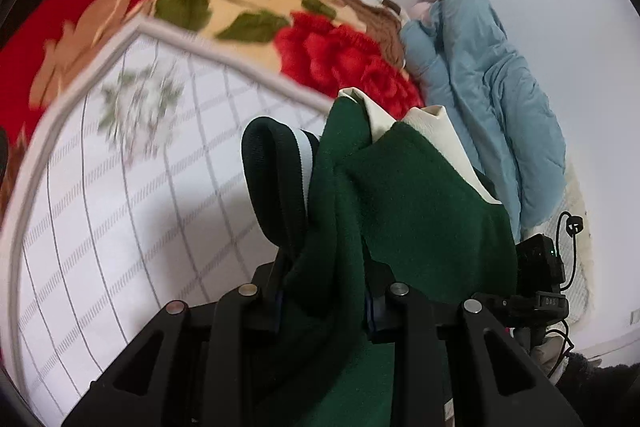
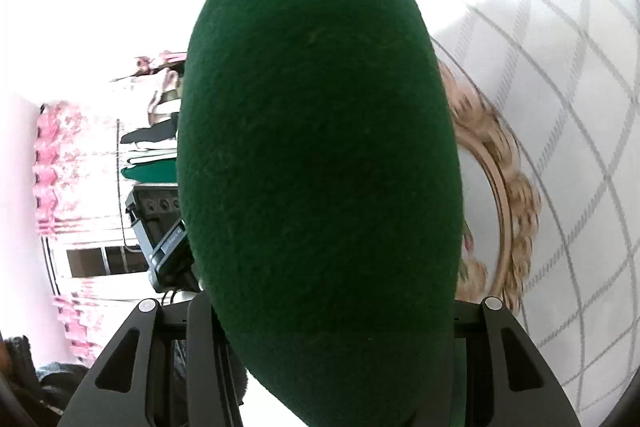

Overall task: Fold large clothes
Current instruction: 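Lower the folded jacket onto the blanket and open both grippers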

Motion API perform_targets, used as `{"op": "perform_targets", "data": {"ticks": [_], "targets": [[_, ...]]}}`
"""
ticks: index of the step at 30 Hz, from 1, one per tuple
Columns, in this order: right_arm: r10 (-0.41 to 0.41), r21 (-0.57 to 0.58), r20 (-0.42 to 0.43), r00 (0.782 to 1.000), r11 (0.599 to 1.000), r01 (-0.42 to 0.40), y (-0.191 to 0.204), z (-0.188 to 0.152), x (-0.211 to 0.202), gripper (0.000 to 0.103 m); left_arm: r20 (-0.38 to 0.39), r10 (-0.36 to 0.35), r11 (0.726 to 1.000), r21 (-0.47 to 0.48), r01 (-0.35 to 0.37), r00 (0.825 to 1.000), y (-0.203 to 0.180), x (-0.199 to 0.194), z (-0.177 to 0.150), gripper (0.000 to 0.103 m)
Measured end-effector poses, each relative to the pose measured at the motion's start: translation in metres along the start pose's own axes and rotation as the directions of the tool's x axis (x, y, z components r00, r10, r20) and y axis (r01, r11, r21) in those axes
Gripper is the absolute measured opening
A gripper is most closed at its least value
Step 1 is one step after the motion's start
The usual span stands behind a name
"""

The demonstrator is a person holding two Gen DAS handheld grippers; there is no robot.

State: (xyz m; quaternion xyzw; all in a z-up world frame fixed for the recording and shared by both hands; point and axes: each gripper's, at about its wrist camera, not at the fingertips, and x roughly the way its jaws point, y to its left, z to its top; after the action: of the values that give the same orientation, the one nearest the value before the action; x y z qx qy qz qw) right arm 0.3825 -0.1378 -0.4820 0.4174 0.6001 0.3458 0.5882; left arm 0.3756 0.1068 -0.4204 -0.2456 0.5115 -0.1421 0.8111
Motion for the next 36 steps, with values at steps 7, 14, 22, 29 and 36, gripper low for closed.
{"op": "perform_targets", "data": {"ticks": [7, 14, 22, 29, 36], "targets": [[0.011, -0.031, 0.033, 0.999, 0.999, -0.01, 0.037, 0.104, -0.014, 0.051, 0.01, -0.008, 0.999, 0.042, 0.008, 1.0, -0.027, 0.035, 0.077, 0.024], [-0.051, -0.04, 0.029, 0.998, 0.998, 0.052, 0.008, 0.252, -0.047, 0.051, -0.041, -0.026, 0.998, 0.053, 0.028, 0.999, -0.033, 0.134, 0.136, 0.024], [-0.1, 0.035, -0.03, 0.995, 0.994, 0.101, -0.064, 0.368, -0.028, 0.051, -0.132, -0.016, 1.0, 0.024, 0.019, 0.991, -0.011, 0.255, 0.171, 0.024], [-0.188, 0.074, -0.068, 0.98, 0.978, 0.193, -0.081, 0.404, -0.007, 0.081, -0.192, 0.1, 0.993, 0.077, -0.086, 0.976, -0.01, 0.273, 0.176, 0.039], [-0.592, -0.059, 0.029, 0.805, 0.803, 0.593, -0.016, 0.354, -0.005, 0.103, -0.079, 0.353, 0.927, 0.165, -0.337, 0.932, -0.033, 0.226, 0.162, 0.086]]}}
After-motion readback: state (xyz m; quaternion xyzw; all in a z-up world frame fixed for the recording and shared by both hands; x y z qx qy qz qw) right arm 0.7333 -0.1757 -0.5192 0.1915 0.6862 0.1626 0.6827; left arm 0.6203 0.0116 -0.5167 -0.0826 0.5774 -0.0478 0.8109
